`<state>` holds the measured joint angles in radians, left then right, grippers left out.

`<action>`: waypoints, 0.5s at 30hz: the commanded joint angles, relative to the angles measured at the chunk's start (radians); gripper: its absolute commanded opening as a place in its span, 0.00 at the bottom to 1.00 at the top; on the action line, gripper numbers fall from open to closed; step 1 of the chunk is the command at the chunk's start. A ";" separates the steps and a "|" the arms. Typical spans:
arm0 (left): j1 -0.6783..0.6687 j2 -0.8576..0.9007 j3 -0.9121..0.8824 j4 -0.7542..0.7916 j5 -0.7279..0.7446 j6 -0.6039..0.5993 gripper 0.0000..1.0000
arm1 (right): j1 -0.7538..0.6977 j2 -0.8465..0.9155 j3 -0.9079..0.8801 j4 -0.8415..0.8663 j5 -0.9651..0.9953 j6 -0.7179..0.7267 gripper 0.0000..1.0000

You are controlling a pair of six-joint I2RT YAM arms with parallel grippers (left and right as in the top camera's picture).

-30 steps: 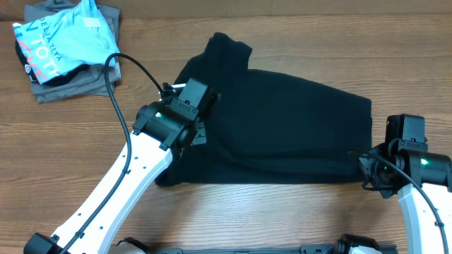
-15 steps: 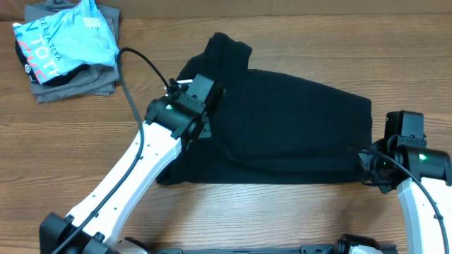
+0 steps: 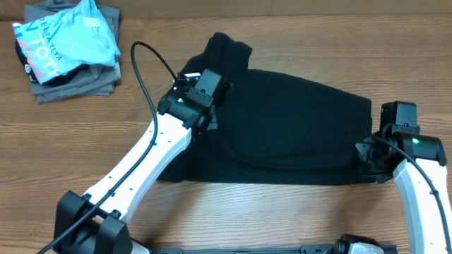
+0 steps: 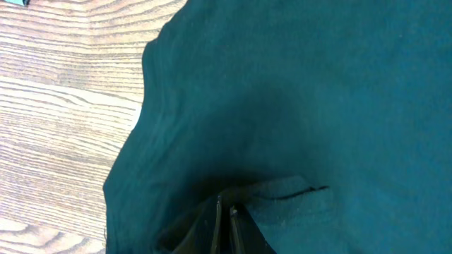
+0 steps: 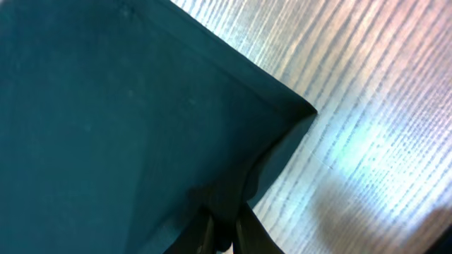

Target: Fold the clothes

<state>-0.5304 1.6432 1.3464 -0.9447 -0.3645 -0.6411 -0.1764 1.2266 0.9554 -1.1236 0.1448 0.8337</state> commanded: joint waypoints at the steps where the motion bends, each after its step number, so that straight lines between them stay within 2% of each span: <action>1: 0.001 0.033 -0.003 0.019 -0.077 0.029 0.06 | -0.005 0.010 -0.001 0.022 -0.001 0.006 0.11; 6: 0.002 0.062 -0.003 0.080 -0.163 0.029 0.06 | -0.005 0.026 -0.001 0.060 -0.001 0.006 0.11; 8: 0.007 0.069 -0.003 0.109 -0.176 0.030 0.11 | -0.005 0.032 -0.001 0.077 -0.001 0.005 0.12; 9: 0.013 0.072 -0.003 0.135 -0.179 0.036 0.20 | -0.005 0.037 -0.001 0.091 0.000 0.005 0.15; 11: 0.022 0.077 -0.003 0.162 -0.179 0.036 0.40 | -0.005 0.044 -0.001 0.111 -0.001 0.005 0.31; 12: 0.026 0.078 -0.003 0.173 -0.179 0.036 0.60 | -0.005 0.047 -0.001 0.119 -0.001 0.005 0.54; 13: 0.029 0.081 -0.003 0.185 -0.179 0.037 0.69 | -0.005 0.051 -0.001 0.127 -0.001 0.005 0.74; 14: 0.033 0.083 -0.003 0.194 -0.179 0.037 0.72 | -0.005 0.054 -0.001 0.133 -0.001 0.005 0.81; 15: 0.034 0.083 -0.003 0.199 -0.179 0.038 0.74 | -0.005 0.057 -0.001 0.137 -0.001 0.005 0.84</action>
<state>-0.5121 1.7081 1.3460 -0.7616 -0.5049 -0.6060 -0.1768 1.2736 0.9550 -1.0016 0.1375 0.8371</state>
